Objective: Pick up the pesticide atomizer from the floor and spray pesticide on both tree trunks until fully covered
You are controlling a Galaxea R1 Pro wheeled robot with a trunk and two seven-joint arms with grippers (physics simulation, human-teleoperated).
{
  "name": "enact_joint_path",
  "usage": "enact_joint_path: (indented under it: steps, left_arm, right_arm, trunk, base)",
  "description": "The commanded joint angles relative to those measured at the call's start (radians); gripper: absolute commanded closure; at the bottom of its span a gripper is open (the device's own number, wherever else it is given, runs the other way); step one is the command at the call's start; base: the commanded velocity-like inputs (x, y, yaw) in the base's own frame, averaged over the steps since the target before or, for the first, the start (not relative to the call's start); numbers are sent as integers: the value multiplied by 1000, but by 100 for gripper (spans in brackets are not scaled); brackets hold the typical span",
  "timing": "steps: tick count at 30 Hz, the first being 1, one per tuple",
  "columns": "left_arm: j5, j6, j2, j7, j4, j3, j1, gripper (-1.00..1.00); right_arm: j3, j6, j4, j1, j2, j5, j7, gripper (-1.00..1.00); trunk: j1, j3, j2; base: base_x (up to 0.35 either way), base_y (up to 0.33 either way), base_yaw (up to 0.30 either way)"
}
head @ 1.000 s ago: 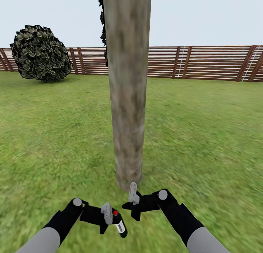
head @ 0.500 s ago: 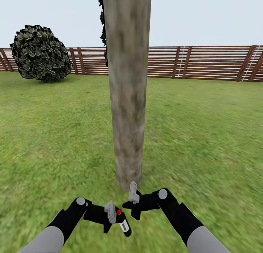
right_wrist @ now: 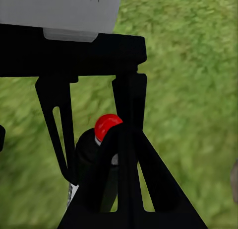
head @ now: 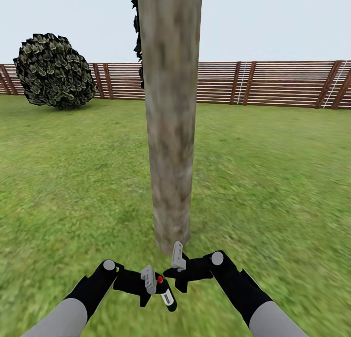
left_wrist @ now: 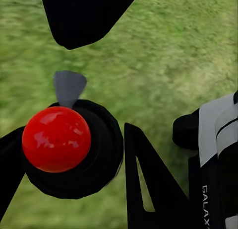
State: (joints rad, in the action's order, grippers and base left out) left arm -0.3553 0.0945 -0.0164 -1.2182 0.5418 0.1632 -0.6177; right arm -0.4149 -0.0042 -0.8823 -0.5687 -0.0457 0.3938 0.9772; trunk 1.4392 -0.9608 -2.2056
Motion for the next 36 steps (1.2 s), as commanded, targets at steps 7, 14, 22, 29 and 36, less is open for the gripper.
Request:
enact_joint_path:
  steps: [7,14,22,29,36]
  left_arm:
    - [0,10,-1,0,1,2,-1,100]
    - [36,11,-2,-41,1,2,-2,100]
    - [16,12,-35,-38,-15,6,-2,100]
    - [-8,13,-302,-46,-17,7,7,100]
    - [-8,13,-299,-46,-16,7,9,100]
  right_arm:
    - [1,0,-1,0,0,7,3,100]
    - [1,0,-1,0,0,7,3,100]
    - [1,0,-1,0,0,7,3,100]
    - [7,-1,-19,0,1,7,3,100]
    - [6,-1,-20,0,1,7,3,100]
  trunk:
    - [0,-1,0]
    - [0,-1,0]
    - [0,-1,0]
    - [0,-1,0]
    - [0,-1,0]
  base:
    - [0,0,0]
    - [0,0,0]
    - [0,0,0]
    - [0,0,0]
    - [0,0,0]
